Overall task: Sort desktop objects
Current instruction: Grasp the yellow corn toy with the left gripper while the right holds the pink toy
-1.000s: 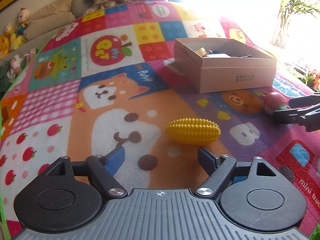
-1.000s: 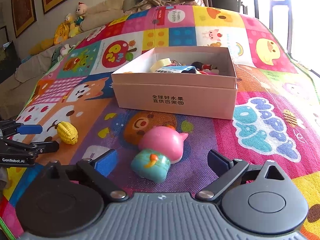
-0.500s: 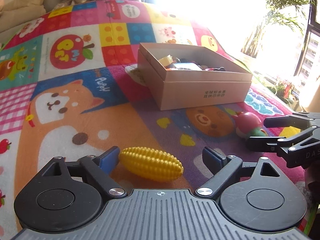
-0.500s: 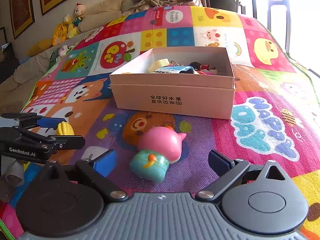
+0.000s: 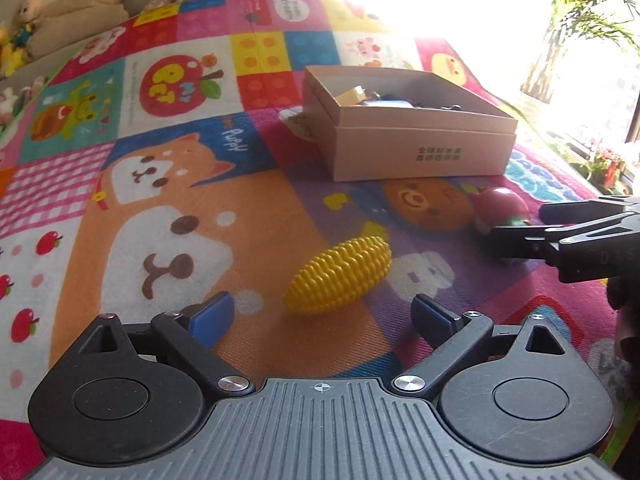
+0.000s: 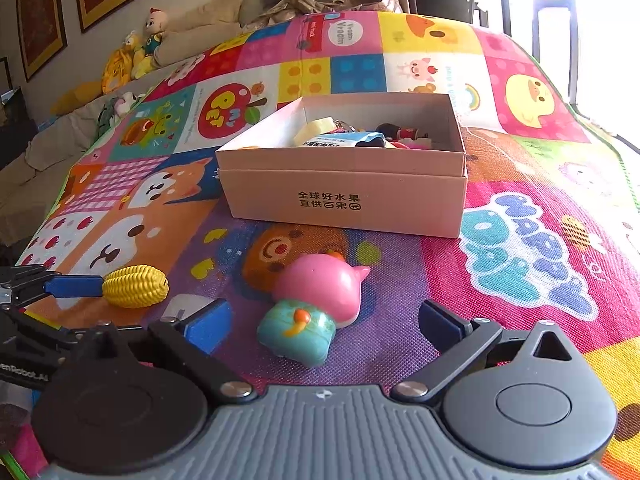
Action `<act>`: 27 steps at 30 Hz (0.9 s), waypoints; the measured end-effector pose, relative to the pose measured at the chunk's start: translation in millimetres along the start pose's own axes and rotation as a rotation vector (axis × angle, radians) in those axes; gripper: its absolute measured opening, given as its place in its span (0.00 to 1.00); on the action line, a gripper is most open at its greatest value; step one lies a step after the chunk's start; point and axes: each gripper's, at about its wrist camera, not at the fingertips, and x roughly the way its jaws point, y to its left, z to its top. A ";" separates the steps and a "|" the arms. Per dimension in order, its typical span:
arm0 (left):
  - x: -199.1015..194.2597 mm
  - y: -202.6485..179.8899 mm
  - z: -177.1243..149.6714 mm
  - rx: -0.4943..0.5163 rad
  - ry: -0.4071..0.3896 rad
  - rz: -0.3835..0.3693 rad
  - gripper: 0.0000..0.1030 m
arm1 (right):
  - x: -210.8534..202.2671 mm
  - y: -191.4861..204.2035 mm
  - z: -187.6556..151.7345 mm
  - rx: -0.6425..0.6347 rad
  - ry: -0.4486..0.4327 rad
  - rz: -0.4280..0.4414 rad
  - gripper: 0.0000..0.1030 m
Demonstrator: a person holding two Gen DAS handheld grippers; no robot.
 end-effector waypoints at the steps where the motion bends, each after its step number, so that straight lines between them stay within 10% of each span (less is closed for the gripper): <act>1: 1.1 -1.2 0.1 0.001 0.004 0.017 0.99 | -0.1 0.3 -0.1 0.001 0.000 -0.003 0.97; 20: -2.9 0.8 -2.6 -0.050 0.017 0.045 1.00 | 1.4 -0.4 -0.2 0.023 0.006 -0.023 0.98; 27: -23.4 -7.1 -5.8 -0.092 -0.014 -0.083 0.99 | 0.5 -1.5 0.1 0.033 0.006 -0.017 0.99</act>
